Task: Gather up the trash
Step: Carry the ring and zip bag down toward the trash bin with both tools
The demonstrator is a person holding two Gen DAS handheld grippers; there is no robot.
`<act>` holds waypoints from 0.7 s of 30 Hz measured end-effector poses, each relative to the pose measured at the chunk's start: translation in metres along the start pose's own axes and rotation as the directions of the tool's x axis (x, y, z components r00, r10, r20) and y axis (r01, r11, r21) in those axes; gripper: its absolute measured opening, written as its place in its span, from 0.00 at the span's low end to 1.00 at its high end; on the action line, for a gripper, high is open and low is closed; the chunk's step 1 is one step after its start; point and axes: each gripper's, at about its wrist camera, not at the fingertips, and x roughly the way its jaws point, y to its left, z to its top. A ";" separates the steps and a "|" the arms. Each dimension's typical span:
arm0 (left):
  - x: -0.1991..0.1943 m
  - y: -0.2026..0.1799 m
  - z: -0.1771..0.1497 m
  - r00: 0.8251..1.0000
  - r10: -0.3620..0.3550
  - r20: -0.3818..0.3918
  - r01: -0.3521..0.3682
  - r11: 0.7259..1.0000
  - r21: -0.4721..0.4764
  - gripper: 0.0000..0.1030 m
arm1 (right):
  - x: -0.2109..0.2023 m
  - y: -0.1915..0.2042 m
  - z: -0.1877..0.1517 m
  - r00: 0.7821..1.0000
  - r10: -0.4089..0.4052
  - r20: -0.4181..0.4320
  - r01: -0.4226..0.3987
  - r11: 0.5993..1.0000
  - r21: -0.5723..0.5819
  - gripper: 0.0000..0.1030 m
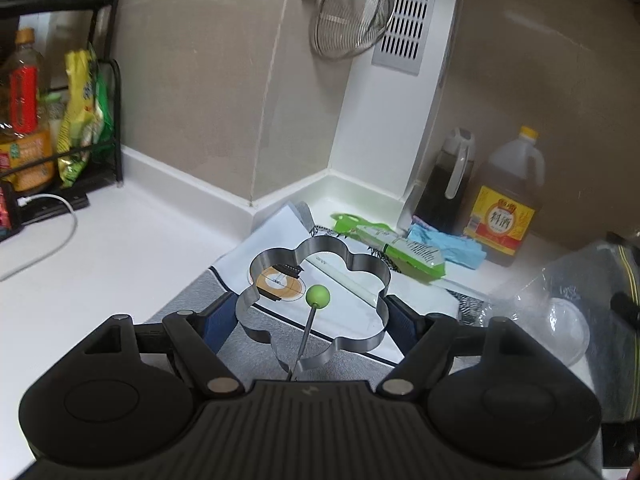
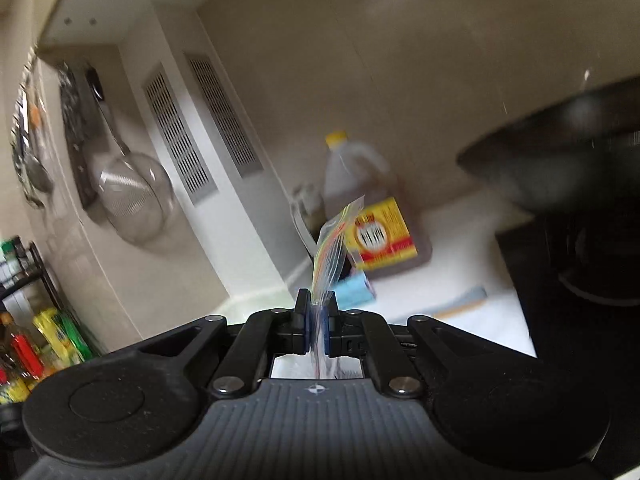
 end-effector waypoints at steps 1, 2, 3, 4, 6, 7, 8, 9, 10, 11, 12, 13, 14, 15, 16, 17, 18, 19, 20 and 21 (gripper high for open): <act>-0.008 0.000 0.001 1.000 -0.002 0.005 0.002 1.000 0.001 0.80 | -0.005 0.002 0.004 1.000 0.010 0.014 -0.010 1.000 0.000 0.06; -0.017 0.000 0.001 1.000 -0.003 0.011 0.003 1.000 0.006 0.80 | -0.010 0.004 0.008 0.999 0.022 0.028 -0.022 1.000 0.000 0.06; -0.026 0.000 0.000 1.000 -0.003 0.017 0.003 1.000 0.014 0.80 | -0.016 0.006 0.011 0.999 0.036 0.041 -0.036 0.999 -0.001 0.06; -0.034 -0.001 -0.001 1.000 -0.003 0.023 0.002 1.000 0.024 0.80 | -0.021 0.008 0.013 0.997 0.051 0.053 -0.051 0.999 -0.003 0.06; -0.051 -0.001 -0.003 0.999 -0.001 0.038 -0.001 0.999 0.043 0.80 | -0.031 0.012 0.015 0.994 0.079 0.072 -0.078 0.997 -0.017 0.06; -0.059 0.000 -0.005 0.999 0.001 0.043 -0.003 0.999 0.052 0.80 | -0.034 0.014 0.016 0.993 0.090 0.075 -0.087 0.996 -0.030 0.06; -0.066 0.000 -0.007 0.999 0.005 0.046 -0.007 0.998 0.057 0.80 | -0.037 0.016 0.016 0.992 0.095 0.078 -0.092 0.995 -0.044 0.05; -0.073 0.001 -0.010 0.999 0.009 0.045 -0.012 0.998 0.061 0.80 | -0.040 0.018 0.016 0.992 0.098 0.078 -0.094 0.994 -0.055 0.05; -0.079 0.001 -0.012 0.999 0.012 0.042 -0.015 0.998 0.063 0.80 | -0.043 0.019 0.016 0.992 0.100 0.075 -0.095 0.994 -0.062 0.04; -0.085 0.002 -0.014 0.999 0.015 0.040 -0.017 0.998 0.065 0.80 | -0.046 0.020 0.016 0.992 0.102 0.072 -0.098 0.993 -0.067 0.04; -0.091 0.003 -0.017 0.999 0.017 0.038 -0.020 0.998 0.067 0.80 | -0.049 0.022 0.016 0.992 0.105 0.071 -0.100 0.992 -0.074 0.03; -0.097 0.004 -0.020 0.999 0.018 0.038 -0.020 0.997 0.068 0.80 | -0.052 0.024 0.017 0.992 0.108 0.070 -0.102 0.991 -0.083 0.03; -0.103 0.005 -0.023 0.999 0.017 0.038 -0.020 0.998 0.067 0.80 | -0.054 0.026 0.018 0.991 0.111 0.071 -0.104 0.990 -0.093 0.03; -0.109 0.007 -0.026 0.999 0.017 0.038 -0.019 0.998 0.066 0.80 | -0.057 0.028 0.019 0.990 0.115 0.075 -0.107 0.989 -0.104 0.03; -0.113 0.008 -0.029 0.999 0.018 0.036 -0.021 0.998 0.066 0.80 | -0.062 0.031 0.021 0.989 0.122 0.080 -0.112 0.987 -0.115 0.03; -0.118 0.009 -0.031 0.999 0.020 0.032 -0.022 0.998 0.066 0.80 | -0.067 0.033 0.022 0.988 0.131 0.087 -0.119 0.985 -0.126 0.03; -0.122 0.012 -0.033 0.999 0.021 0.027 -0.023 0.998 0.066 0.80 | -0.072 0.035 0.025 0.985 0.143 0.094 -0.129 0.982 -0.135 0.03; -0.127 0.014 -0.036 1.000 0.021 0.022 -0.023 0.998 0.066 0.80 | -0.077 0.037 0.028 0.983 0.156 0.099 -0.141 0.980 -0.140 0.03; -0.132 0.016 -0.039 1.000 0.023 0.017 -0.024 0.997 0.067 0.80 | -0.083 0.039 0.031 0.980 0.171 0.103 -0.156 0.978 -0.141 0.03; -0.136 0.018 -0.042 1.000 0.025 0.013 -0.026 0.997 0.070 0.80 | -0.089 0.041 0.034 0.976 0.188 0.106 -0.172 0.975 -0.141 0.03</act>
